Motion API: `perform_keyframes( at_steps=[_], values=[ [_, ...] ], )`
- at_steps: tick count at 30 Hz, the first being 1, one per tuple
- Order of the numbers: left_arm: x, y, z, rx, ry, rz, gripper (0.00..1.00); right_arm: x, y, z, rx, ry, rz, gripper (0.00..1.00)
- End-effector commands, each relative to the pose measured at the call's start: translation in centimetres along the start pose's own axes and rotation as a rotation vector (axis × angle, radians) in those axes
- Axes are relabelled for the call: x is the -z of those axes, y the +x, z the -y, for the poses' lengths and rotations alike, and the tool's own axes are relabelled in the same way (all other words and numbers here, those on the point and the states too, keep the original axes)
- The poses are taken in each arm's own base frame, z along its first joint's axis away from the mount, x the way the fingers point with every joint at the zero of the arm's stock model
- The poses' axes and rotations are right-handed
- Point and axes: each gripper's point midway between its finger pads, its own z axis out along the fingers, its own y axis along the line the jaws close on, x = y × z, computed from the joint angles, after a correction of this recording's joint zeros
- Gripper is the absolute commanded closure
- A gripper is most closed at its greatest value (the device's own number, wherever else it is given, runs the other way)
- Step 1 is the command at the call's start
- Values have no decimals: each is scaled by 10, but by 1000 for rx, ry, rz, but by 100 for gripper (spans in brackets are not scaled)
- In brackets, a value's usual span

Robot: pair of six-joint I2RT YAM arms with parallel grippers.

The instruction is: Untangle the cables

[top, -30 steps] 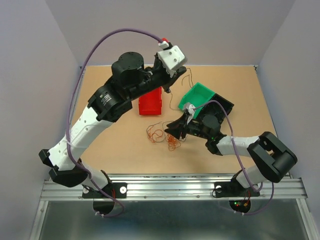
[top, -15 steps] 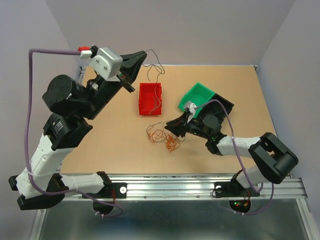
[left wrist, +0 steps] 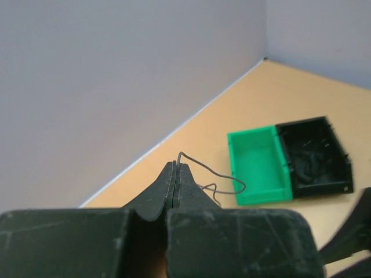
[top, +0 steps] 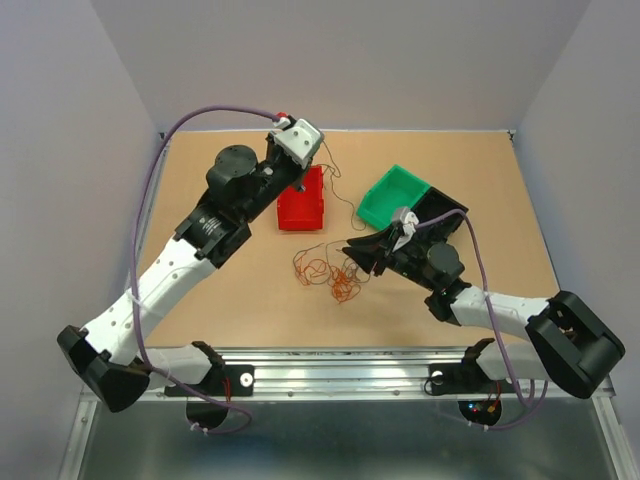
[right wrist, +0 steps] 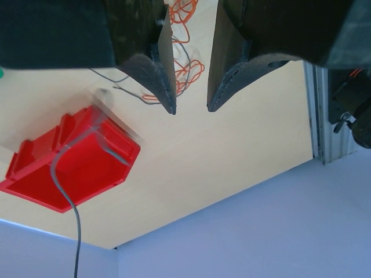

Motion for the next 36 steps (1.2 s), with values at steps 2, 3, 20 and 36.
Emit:
perform_keyframes(
  at_steps=[2,3,20,36],
  values=[
    [-12,7,-38,16,-31,88,100,9,-19,13,35,107,94,66],
    [-20,22,-47,8,-54,66,100,11,-19,14,36,115,96,66],
    [-89,190,-85,82,-98,-236,100,29,-29,20,36,188,148,66],
    [-39,140,-111,59,-253,-99,100,33,-30,23,42,213,158,66]
  ],
)
